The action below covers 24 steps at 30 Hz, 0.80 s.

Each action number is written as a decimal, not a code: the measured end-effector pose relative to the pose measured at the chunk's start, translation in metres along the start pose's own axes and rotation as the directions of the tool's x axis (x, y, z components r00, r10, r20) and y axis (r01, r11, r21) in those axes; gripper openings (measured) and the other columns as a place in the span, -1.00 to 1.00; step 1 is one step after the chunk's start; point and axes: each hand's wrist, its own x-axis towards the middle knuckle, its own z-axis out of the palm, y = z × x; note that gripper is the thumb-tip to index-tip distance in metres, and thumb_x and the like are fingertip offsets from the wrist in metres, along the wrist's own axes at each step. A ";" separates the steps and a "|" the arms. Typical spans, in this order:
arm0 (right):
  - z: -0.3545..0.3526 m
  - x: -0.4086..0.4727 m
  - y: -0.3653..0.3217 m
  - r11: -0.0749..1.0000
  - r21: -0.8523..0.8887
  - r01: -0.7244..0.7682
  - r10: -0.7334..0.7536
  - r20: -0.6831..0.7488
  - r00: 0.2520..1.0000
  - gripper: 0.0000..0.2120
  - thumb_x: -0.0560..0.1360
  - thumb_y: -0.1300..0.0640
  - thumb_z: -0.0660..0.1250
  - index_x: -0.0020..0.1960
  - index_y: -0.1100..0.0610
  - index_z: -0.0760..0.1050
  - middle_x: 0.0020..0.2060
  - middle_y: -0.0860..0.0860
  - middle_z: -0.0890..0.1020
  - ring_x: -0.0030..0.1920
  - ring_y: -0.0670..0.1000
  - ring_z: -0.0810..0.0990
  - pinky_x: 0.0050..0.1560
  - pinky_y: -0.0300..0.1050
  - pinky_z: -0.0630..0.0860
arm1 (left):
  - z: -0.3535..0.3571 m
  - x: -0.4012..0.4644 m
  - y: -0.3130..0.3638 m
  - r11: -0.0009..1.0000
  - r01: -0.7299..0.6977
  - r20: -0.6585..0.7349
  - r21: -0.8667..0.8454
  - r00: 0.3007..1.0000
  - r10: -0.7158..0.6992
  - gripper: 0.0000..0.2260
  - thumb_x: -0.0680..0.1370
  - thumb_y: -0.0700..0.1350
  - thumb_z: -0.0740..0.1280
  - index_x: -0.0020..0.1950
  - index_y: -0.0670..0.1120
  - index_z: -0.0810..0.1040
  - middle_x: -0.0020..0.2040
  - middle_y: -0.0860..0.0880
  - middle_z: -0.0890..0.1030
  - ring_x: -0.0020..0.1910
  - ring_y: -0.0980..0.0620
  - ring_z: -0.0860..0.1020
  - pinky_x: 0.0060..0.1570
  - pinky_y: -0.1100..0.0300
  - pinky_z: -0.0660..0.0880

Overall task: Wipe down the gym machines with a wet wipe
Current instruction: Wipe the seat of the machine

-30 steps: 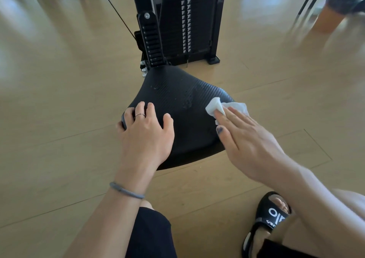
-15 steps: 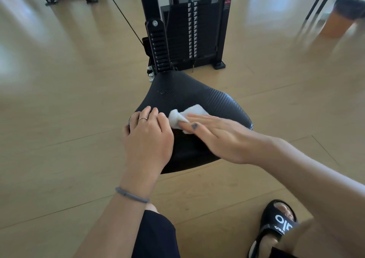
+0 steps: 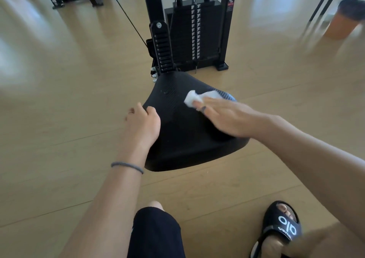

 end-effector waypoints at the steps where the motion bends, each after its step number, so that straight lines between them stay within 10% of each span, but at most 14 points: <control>1: -0.006 0.010 0.014 0.996 0.003 -0.085 0.085 -0.024 0.996 -0.57 0.74 -0.11 -0.17 0.44 -0.05 0.33 0.41 -0.06 0.45 0.39 0.02 0.42 0.20 -0.15 0.32 | 0.003 0.001 0.000 1.000 0.027 0.007 0.006 1.000 -0.027 -0.61 0.65 -0.09 -0.04 0.39 -0.22 0.35 0.38 -0.22 0.41 0.29 -0.25 0.38 0.11 -0.04 0.26; 4: -0.006 0.033 0.031 0.977 -0.036 -0.209 0.208 -0.042 0.977 -0.50 0.71 -0.14 -0.19 0.60 -0.12 0.18 0.55 -0.16 0.27 0.57 -0.05 0.19 0.45 -0.04 0.18 | 0.007 0.000 -0.001 0.999 0.015 -0.002 0.046 1.000 -0.015 -0.68 0.65 -0.09 0.00 0.30 -0.17 0.39 0.29 -0.23 0.46 0.22 -0.26 0.44 0.01 0.01 0.26; 8: 0.022 -0.011 -0.004 0.993 -0.099 0.064 -0.075 -0.106 0.992 -0.61 0.69 0.06 -0.11 0.45 0.09 0.27 0.03 -0.13 0.40 0.08 -0.09 0.33 0.19 -0.09 0.31 | 0.008 0.002 -0.002 0.998 0.006 -0.013 0.069 1.000 -0.005 -0.67 0.63 -0.09 0.01 0.31 -0.16 0.38 0.30 -0.21 0.46 0.24 -0.25 0.44 0.09 -0.06 0.34; 12: 0.018 -0.026 -0.009 0.992 -0.119 0.044 -0.046 -0.012 0.999 -0.54 0.73 0.02 -0.10 0.61 -0.02 0.20 0.51 -0.18 0.32 0.50 -0.18 0.17 0.43 -0.33 0.02 | 0.007 -0.003 0.001 0.995 -0.027 -0.017 0.091 0.999 0.029 -0.67 0.64 -0.11 0.03 0.35 -0.20 0.36 0.32 -0.23 0.45 0.26 -0.27 0.43 0.07 -0.03 0.33; 18: 0.019 0.065 -0.008 0.984 -0.153 -0.087 0.089 0.009 0.996 -0.61 0.72 0.09 -0.12 0.42 0.17 0.32 0.20 -0.09 0.41 0.38 0.00 0.33 0.46 0.02 0.22 | 0.008 -0.002 -0.004 0.993 -0.055 -0.032 0.101 0.998 0.059 -0.70 0.63 -0.08 0.03 0.26 -0.20 0.38 0.28 -0.22 0.46 0.23 -0.25 0.43 0.02 -0.01 0.30; 24: 0.027 -0.005 -0.023 0.986 -0.165 -0.021 0.014 -0.043 0.999 -0.60 0.72 0.05 -0.07 0.52 0.02 0.28 0.22 -0.13 0.44 0.28 -0.09 0.33 0.27 -0.14 0.27 | 0.013 -0.002 -0.005 0.984 -0.093 -0.060 0.150 0.993 0.103 -0.68 0.64 -0.10 0.04 0.34 -0.21 0.34 0.29 -0.22 0.46 0.25 -0.24 0.43 -0.04 0.05 0.23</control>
